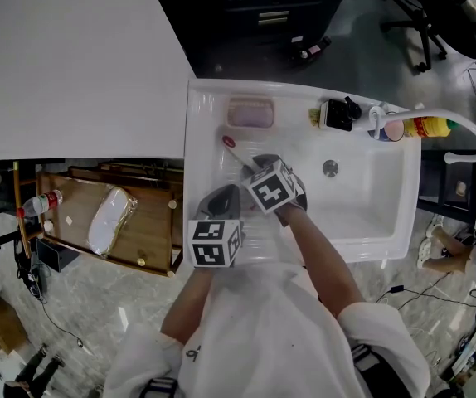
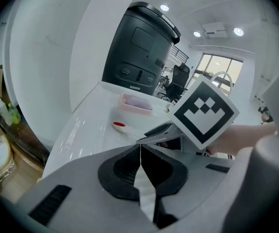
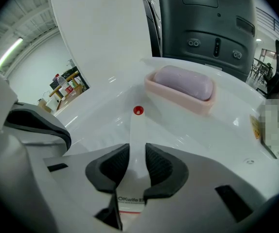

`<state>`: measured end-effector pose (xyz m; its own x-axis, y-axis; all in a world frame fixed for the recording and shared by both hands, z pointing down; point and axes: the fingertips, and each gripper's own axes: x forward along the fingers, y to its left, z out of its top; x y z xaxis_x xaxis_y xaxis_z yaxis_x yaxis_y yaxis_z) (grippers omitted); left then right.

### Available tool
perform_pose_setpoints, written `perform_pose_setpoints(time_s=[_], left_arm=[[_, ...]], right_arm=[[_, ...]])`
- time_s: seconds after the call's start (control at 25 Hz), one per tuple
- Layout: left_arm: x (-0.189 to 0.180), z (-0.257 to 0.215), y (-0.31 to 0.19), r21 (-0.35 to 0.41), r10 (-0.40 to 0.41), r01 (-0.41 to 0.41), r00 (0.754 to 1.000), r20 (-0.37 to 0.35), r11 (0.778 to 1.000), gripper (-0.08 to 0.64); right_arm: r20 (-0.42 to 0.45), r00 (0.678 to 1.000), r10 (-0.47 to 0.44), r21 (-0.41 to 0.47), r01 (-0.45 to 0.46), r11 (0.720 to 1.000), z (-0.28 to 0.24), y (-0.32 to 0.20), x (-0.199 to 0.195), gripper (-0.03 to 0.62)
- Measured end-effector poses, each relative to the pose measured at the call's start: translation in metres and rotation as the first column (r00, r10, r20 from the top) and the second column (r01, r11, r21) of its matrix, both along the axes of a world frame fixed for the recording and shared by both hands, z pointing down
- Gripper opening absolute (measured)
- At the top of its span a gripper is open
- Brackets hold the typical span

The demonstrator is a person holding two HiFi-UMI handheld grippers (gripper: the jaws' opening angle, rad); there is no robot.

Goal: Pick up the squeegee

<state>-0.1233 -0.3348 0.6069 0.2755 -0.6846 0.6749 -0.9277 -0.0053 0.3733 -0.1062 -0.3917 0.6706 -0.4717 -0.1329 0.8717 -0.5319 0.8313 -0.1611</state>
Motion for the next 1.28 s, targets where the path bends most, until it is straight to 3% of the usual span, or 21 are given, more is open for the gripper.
perform_pose_setpoints(time_s=[1.28], left_arm=[[0.004,-0.023,0.001,0.065,0.011,-0.011,1.000,0.009,0.998,0.028]], right_arm=[[0.079,0.994,0.081,0.081,-0.087,0.993,-0.041,0.001,0.017,0.107]])
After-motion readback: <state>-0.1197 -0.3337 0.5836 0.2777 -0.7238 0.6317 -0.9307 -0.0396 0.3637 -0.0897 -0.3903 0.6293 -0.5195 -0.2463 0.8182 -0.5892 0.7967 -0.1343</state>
